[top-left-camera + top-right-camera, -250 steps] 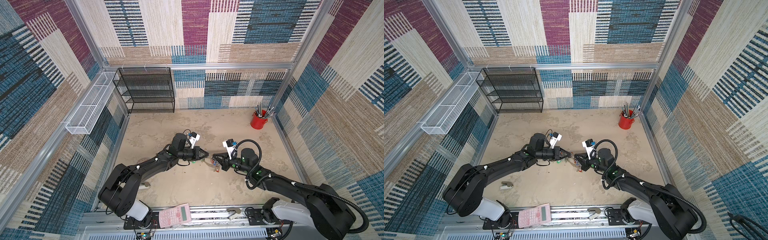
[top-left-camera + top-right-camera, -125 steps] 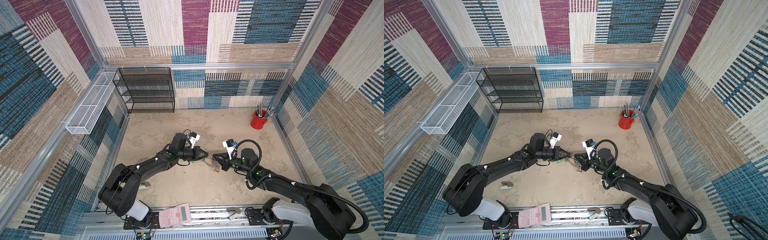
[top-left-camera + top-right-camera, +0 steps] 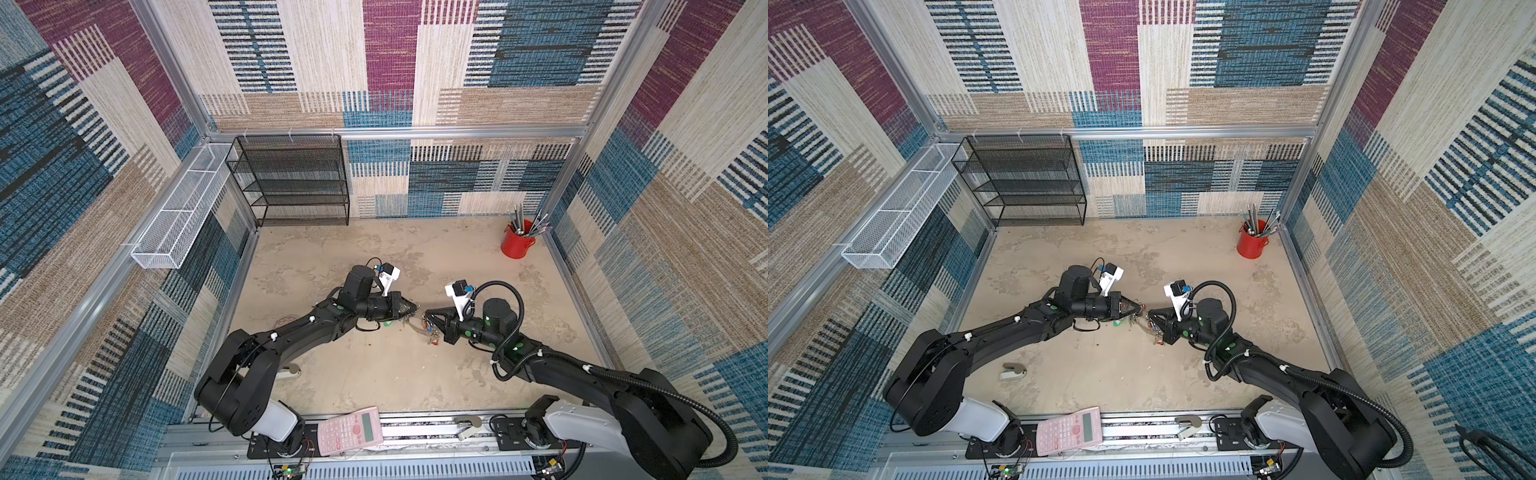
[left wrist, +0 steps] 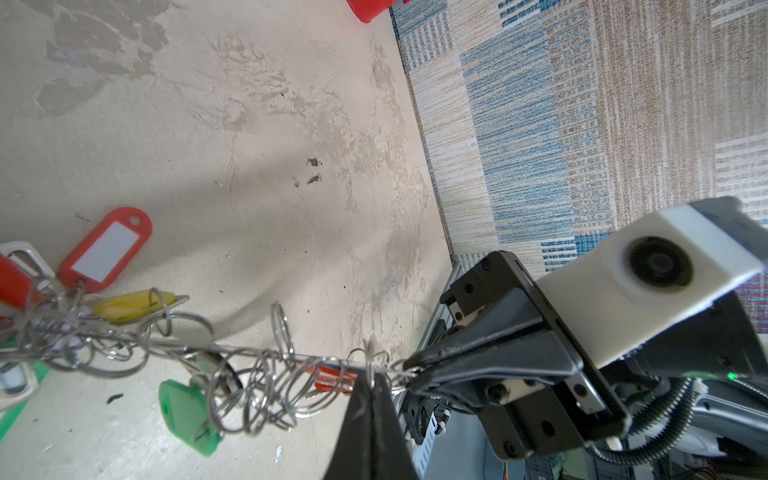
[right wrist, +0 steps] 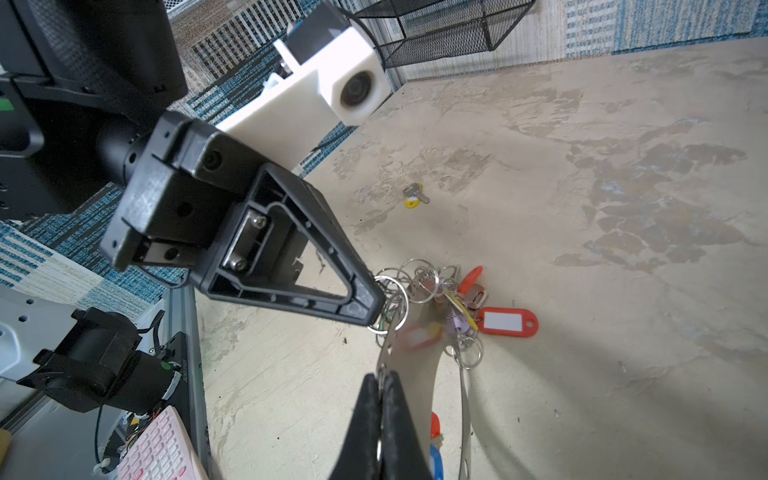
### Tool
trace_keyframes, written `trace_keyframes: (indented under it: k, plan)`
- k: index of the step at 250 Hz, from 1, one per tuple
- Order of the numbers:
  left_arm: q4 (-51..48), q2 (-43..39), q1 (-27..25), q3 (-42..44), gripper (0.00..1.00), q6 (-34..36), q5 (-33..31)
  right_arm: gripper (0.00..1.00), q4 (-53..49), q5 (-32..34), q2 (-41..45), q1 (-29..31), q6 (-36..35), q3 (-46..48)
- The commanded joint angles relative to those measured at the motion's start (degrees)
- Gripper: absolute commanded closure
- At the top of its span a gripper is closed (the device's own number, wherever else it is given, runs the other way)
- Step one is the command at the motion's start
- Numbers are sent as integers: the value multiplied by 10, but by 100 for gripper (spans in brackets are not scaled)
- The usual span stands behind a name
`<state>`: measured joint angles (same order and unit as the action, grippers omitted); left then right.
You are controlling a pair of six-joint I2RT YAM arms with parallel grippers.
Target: Put the keys on the keyring
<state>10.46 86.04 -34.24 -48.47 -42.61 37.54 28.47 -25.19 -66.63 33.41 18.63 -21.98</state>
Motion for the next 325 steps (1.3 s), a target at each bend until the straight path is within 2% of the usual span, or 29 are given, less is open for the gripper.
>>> trace_keyframes:
  k: [1, 116, 190, 267, 325]
  plan:
    - [27, -9, -7, 0, 100, 18, -18, 100, 4, -9, 0, 1, 6, 2]
    - [108, -6, -24, 35, 100, 12, -33, 100, 6, -13, 4, 1, 14, 2]
    - [115, -14, -28, 50, 100, 14, -40, 100, 1, -14, -10, 1, 13, -7]
    - [16, -61, -35, 32, 100, 59, -107, 100, -4, -2, -11, 1, 13, -9]
    - [-30, -67, -37, 16, 100, 85, -120, 100, -10, -2, -10, 0, 13, -14]
